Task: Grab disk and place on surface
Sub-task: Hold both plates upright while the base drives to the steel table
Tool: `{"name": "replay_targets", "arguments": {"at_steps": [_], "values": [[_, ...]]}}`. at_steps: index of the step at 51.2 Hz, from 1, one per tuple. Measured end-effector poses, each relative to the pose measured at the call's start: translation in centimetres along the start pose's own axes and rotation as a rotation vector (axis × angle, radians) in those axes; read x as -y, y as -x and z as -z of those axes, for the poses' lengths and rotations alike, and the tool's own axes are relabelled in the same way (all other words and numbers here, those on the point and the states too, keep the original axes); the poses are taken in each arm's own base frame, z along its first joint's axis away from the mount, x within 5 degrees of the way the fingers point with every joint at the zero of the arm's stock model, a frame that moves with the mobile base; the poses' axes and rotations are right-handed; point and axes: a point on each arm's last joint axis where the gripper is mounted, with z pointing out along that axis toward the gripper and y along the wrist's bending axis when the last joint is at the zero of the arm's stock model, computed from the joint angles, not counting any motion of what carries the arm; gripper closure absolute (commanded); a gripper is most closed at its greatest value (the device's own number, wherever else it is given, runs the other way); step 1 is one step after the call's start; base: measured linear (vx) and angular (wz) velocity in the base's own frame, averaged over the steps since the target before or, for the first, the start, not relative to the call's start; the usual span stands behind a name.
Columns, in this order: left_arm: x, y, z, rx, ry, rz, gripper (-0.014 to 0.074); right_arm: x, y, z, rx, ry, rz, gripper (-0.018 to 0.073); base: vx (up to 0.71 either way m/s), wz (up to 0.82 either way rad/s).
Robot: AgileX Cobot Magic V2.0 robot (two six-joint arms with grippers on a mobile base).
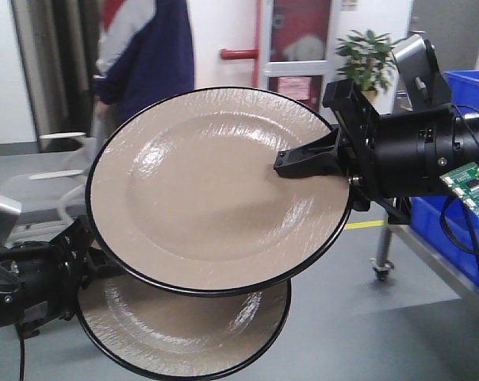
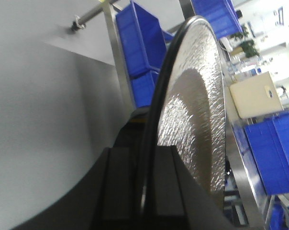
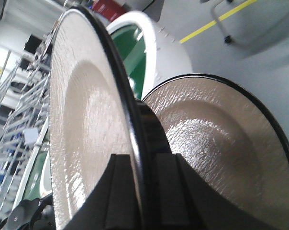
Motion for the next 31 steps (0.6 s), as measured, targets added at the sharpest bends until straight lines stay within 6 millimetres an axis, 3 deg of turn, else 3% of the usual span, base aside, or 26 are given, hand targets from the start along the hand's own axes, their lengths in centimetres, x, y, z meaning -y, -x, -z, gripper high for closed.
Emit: {"name": "replay_targets", "arguments": {"at_steps": [31], "values": [[0.01, -0.02, 0.0, -0.002, -0.001, 0.0, 0.0595, 0.0, 0.0, 0.0, 0.0, 0.0, 0.0, 0.0566, 0.25, -0.36]]}}
